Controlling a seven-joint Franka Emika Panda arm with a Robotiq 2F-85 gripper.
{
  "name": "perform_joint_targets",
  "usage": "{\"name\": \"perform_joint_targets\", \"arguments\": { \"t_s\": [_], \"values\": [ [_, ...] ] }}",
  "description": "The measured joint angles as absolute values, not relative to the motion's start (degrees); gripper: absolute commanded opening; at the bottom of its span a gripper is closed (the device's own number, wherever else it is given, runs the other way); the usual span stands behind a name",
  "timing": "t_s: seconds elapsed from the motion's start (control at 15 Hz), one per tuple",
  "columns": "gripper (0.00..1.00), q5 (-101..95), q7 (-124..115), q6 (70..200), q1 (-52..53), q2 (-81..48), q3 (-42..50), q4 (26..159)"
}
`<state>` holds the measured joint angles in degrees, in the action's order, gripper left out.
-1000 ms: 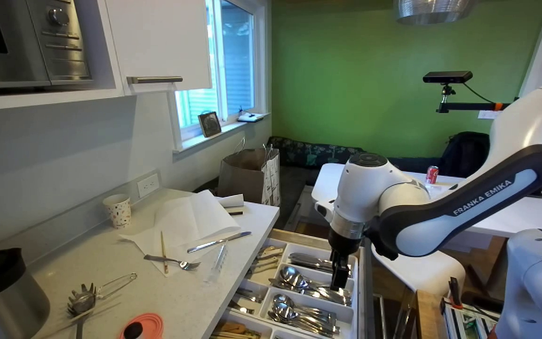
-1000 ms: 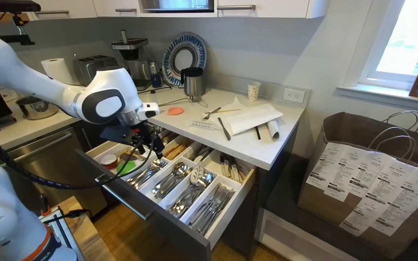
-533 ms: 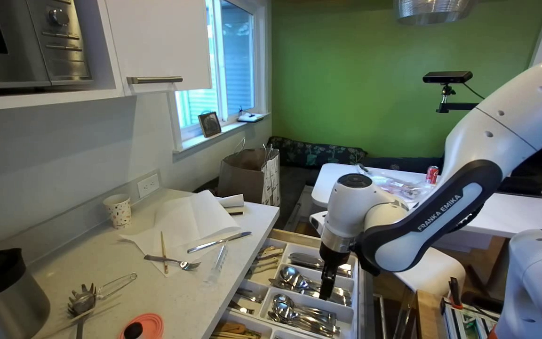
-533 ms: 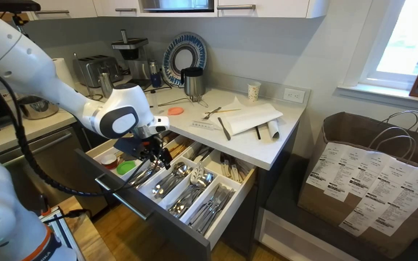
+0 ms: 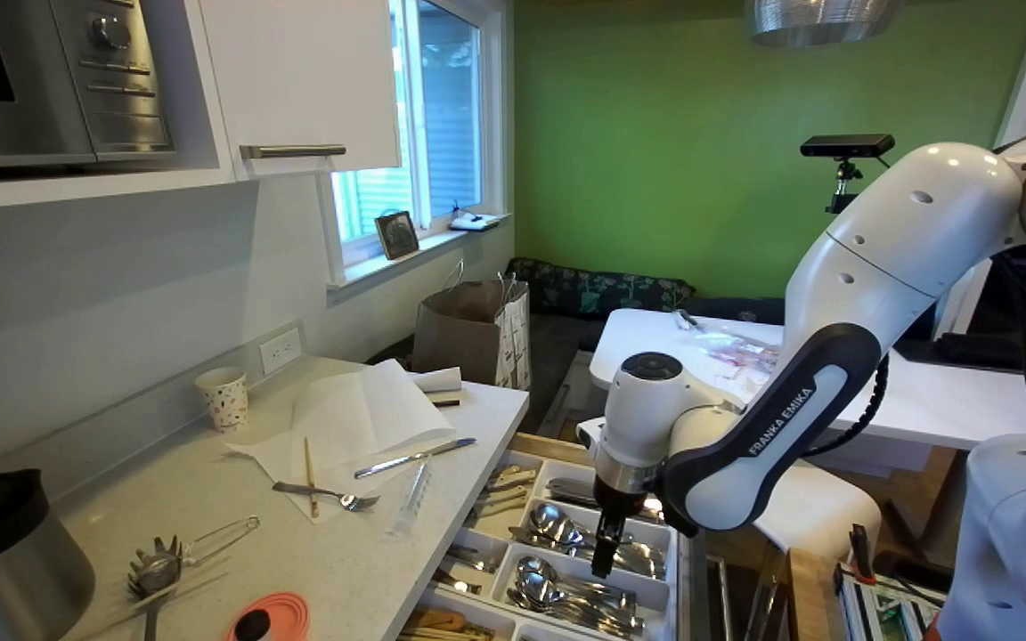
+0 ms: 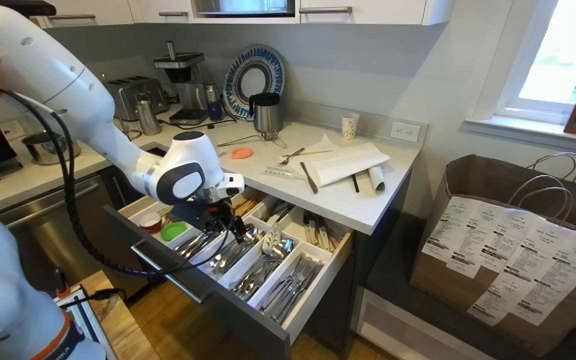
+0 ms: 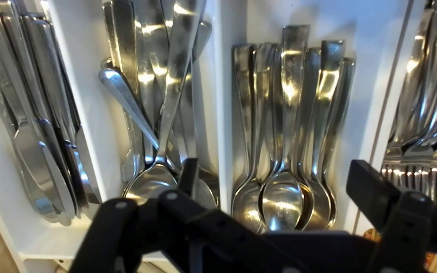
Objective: Pick up one silver spoon from the open drawer and put it on the sheet of kitchen paper on the kitchen counter
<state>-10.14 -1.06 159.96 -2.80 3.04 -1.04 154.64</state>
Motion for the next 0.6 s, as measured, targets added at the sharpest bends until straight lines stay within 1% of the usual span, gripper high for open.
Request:
{"name": "perform_joint_targets", "arguments": {
  "t_s": [0.53, 0.6],
  "values": [
    [1.00, -10.2, -1.1, 159.5, -2.6, 2.4, -1.0, 154.1],
    [0.97, -10.6, -1.3, 159.5, -2.6, 1.9, -1.0, 153.8]
  ]
}}
